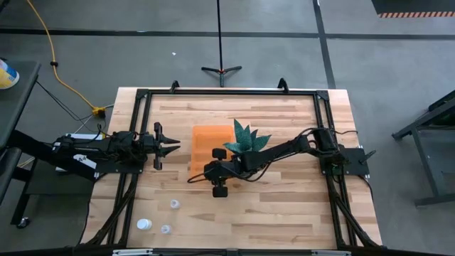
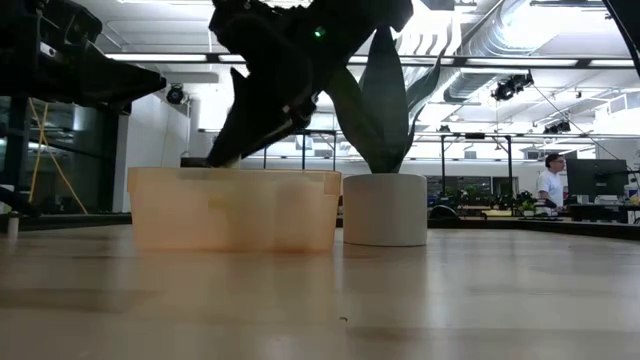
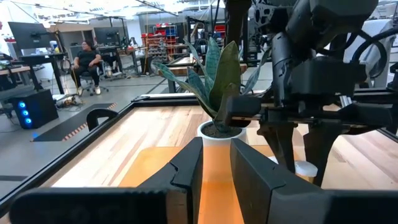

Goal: Pick and place pill bottles into a basket
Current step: Put the yellow pill bottle into the orange container, then put the top transparent pill bottle into the orange container

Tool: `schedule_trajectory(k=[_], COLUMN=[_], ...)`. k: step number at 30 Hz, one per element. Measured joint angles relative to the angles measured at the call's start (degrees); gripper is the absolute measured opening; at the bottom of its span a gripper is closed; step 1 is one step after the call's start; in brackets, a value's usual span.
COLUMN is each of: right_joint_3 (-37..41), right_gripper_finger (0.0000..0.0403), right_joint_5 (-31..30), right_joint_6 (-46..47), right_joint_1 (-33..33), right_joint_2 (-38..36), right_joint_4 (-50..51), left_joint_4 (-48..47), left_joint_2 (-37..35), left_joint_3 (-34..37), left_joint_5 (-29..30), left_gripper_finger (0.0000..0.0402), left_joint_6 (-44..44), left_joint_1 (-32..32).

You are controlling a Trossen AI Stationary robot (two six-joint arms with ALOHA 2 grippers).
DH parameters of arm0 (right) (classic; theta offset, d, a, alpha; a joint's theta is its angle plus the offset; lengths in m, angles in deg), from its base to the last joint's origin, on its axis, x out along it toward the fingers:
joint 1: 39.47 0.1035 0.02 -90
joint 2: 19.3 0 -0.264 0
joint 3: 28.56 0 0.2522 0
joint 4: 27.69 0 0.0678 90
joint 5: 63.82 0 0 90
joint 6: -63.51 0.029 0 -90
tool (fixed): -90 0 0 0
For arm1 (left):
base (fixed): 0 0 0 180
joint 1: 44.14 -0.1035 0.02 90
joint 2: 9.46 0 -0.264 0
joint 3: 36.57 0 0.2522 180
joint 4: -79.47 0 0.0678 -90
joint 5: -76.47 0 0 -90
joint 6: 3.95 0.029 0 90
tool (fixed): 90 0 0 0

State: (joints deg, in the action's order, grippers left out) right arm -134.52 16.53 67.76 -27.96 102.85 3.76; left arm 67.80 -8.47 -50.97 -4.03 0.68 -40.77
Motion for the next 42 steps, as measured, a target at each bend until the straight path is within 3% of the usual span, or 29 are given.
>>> schedule_trajectory(k=[14, 31, 38, 42], right_joint_3=[0.00, -0.20, -7.20, -13.39], right_gripper_finger=[0.0116, 0.0178, 0.0170, 0.0156], right_joint_5=[7.29, 7.52, 6.38, 3.59], right_joint_6=[1.43, 2.82, 1.52, -3.28], right_joint_1=[-2.72, -3.30, -2.41, 0.92], right_joint_2=[0.00, -1.26, -2.60, -2.78], right_joint_4=[4.93, 3.93, 5.29, 12.25], left_joint_4=[0.00, 0.02, -0.01, -0.02], left_joint_2=[0.00, 0.00, -0.02, -0.02], left_joint_3=[0.00, 0.00, 0.00, 0.00], left_joint_5=[0.00, 0.00, 0.00, 0.00], left_gripper_finger=[0.0117, 0.0117, 0.0117, 0.0117], left_joint_6=[-0.01, -0.01, -0.01, 0.02], left_joint_1=[0.00, 0.00, 0.02, 0.02])
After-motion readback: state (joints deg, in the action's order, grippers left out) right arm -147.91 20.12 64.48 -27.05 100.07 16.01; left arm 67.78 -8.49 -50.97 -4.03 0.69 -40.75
